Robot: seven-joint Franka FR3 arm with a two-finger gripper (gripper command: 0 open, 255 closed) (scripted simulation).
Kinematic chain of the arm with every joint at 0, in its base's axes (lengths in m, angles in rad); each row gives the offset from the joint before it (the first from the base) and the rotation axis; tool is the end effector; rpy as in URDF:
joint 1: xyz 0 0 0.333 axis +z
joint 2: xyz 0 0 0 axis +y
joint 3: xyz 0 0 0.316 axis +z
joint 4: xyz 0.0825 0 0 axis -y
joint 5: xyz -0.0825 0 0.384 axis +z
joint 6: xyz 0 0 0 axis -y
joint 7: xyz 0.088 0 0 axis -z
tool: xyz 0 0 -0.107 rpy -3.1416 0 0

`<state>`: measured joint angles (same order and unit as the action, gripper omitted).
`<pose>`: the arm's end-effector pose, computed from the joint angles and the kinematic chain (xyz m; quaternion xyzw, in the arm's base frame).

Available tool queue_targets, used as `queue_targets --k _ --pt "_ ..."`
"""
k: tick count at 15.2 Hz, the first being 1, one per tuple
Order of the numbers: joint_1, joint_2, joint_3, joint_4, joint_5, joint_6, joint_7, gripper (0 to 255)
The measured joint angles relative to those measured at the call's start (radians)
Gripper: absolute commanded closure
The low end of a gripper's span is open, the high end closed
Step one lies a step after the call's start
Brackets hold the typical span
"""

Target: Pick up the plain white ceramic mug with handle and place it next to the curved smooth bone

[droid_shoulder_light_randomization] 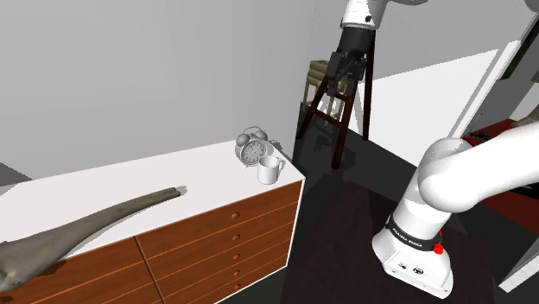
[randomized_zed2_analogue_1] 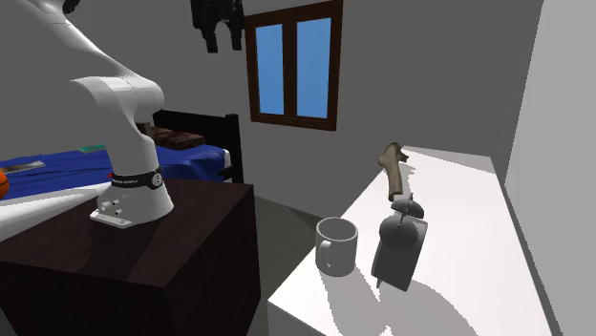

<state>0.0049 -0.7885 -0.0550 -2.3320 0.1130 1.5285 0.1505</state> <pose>0.3021 -0.0082 0.5997 -0.9930 0.0897 0.0122 0.0753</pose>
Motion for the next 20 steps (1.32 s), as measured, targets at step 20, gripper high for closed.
queue_targets --k 20 --pt "0.010 0.487 0.025 -0.125 -0.034 0.627 -0.061 0"
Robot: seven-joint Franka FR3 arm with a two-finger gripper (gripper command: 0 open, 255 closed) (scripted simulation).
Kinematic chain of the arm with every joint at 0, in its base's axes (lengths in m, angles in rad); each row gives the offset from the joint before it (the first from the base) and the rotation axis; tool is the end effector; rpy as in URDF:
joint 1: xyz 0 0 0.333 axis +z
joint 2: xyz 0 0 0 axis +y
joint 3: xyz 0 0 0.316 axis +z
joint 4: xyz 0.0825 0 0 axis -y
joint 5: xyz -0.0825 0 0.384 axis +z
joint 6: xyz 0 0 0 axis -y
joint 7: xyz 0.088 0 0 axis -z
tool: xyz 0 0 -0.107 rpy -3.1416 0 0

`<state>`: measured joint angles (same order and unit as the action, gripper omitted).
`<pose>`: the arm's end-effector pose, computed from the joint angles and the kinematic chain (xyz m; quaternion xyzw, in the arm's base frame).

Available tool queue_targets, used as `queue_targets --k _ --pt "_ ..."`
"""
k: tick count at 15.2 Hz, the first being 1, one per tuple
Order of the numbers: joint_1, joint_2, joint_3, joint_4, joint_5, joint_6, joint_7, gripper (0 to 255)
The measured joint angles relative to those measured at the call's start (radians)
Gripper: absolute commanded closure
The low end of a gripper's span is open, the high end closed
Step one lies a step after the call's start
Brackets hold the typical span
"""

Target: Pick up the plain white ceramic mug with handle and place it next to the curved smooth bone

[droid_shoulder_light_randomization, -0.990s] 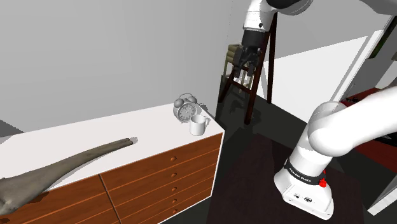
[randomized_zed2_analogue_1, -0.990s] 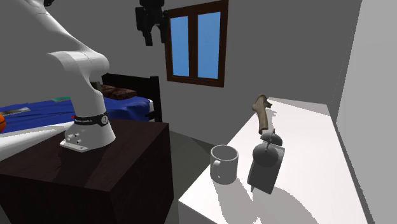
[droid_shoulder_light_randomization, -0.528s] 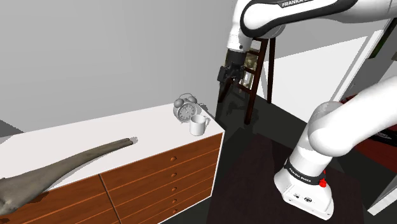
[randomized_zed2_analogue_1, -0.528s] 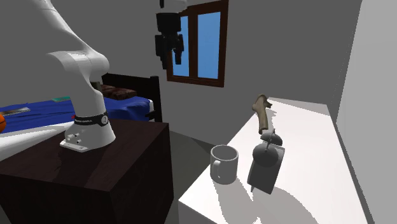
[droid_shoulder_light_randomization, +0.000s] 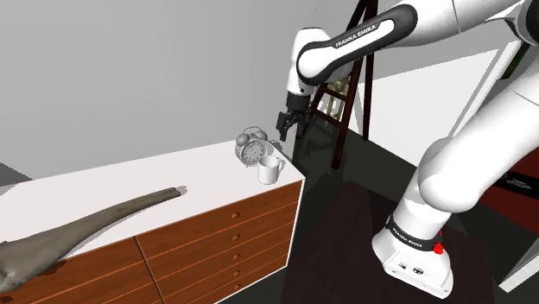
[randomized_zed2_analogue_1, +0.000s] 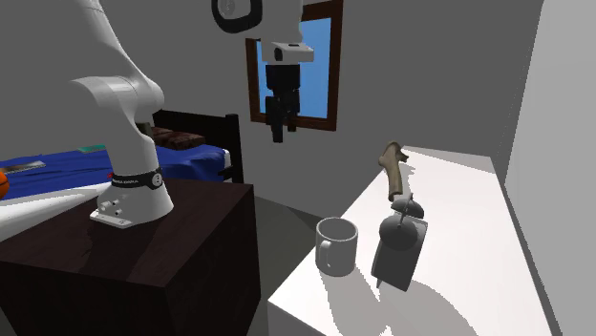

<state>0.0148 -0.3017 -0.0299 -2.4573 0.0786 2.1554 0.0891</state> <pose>0.4387 -0.0035 0.4091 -0.9966 0.0730 0.0017 0.0372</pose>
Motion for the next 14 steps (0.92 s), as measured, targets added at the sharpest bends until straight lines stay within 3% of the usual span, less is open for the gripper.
queue_targets --k 7,14 --pt "0.002 0.260 0.004 0.067 -0.018 0.202 -0.008 0" --pt "0.002 0.554 0.001 0.221 -0.044 0.350 -0.009 0"
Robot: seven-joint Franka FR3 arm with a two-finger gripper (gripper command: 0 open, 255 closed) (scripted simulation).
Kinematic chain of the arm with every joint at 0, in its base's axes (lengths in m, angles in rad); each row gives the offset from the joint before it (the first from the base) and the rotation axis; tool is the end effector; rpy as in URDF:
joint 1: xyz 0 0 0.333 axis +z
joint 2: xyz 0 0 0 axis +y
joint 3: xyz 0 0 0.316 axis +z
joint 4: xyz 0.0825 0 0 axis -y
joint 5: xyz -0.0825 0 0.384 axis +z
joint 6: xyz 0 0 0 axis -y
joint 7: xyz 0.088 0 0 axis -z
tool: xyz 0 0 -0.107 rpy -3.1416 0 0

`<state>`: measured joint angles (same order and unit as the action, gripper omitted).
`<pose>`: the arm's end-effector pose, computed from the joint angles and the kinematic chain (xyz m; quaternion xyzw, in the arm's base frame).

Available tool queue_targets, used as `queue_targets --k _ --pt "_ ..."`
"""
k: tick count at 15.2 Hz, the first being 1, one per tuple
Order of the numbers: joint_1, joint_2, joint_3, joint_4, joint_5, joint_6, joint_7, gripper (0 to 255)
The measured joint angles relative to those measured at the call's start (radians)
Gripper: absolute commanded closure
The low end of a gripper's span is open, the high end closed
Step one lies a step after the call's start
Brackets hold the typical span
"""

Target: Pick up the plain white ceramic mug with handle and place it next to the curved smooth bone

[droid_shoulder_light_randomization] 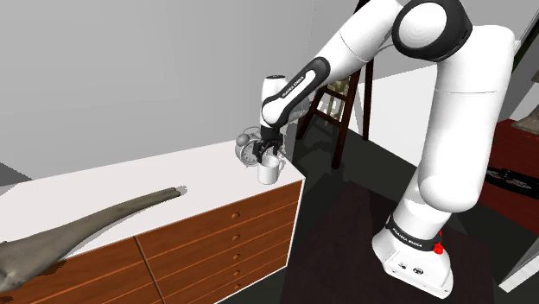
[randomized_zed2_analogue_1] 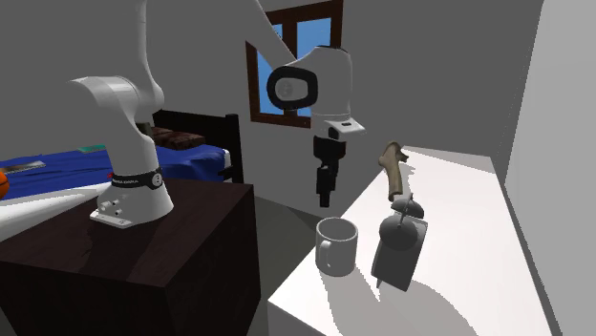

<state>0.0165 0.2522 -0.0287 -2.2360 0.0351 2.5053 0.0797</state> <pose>0.5475 -0.0070 0.2582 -0.9982 0.0595 -0.0084 0.0073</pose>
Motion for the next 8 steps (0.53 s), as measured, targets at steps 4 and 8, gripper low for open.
queue_targets --k 4,8 --pt "0.005 0.128 -0.004 0.086 -0.015 0.046 0.007 0" --pt "0.002 0.188 -0.004 0.111 -0.014 0.082 0.003 0"
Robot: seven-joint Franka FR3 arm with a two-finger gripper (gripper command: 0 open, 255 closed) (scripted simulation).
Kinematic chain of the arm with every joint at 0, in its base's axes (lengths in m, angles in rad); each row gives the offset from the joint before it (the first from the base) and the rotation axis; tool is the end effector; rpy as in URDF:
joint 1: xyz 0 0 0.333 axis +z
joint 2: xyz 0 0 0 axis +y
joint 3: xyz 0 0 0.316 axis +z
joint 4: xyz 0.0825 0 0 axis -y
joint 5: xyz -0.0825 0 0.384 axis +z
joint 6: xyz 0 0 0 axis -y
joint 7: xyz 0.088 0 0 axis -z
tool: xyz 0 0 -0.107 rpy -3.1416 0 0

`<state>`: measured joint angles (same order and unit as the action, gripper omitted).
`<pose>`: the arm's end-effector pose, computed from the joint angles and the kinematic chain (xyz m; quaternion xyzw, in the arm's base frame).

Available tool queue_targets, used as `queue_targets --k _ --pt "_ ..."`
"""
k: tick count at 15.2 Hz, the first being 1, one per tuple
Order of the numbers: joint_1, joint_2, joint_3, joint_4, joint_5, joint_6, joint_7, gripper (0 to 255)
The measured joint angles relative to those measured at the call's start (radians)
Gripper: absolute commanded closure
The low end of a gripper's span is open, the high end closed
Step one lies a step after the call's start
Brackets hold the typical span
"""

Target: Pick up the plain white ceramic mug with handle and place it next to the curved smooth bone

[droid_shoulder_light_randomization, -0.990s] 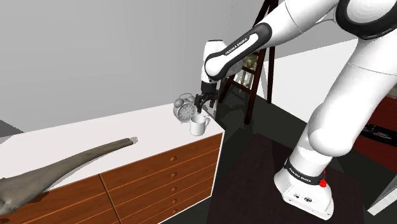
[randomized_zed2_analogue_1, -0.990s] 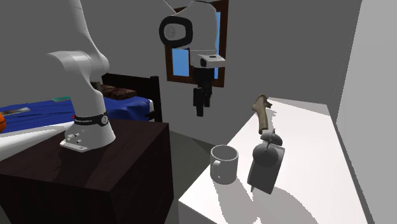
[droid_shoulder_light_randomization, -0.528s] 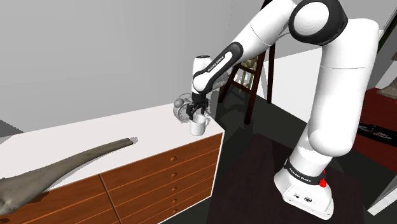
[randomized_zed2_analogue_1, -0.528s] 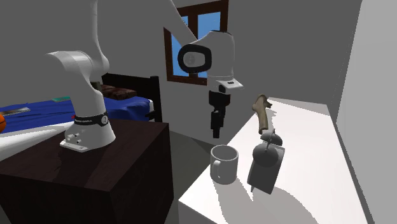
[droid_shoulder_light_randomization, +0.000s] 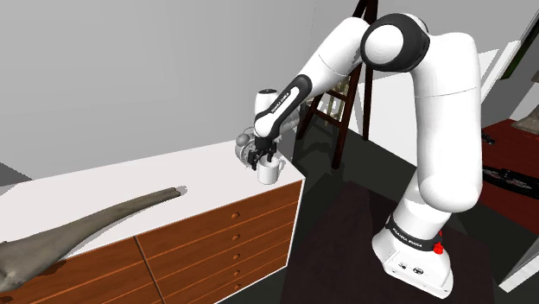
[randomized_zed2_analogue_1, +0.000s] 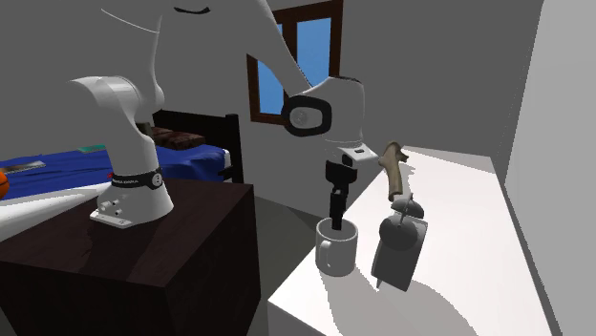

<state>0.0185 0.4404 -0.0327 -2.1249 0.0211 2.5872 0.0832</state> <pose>0.5780 -0.0086 0.2017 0.9984 -0.0559 0.0112 0.0009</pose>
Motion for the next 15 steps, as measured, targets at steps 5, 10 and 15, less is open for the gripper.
queue_targets --k 5,10,15 --pt "-0.002 0.040 0.002 0.001 0.002 0.039 -0.002 0" --pt "-0.002 0.043 0.002 0.003 0.002 0.041 -0.003 255" --pt "-0.002 0.043 0.002 0.003 0.002 0.040 -0.003 255"
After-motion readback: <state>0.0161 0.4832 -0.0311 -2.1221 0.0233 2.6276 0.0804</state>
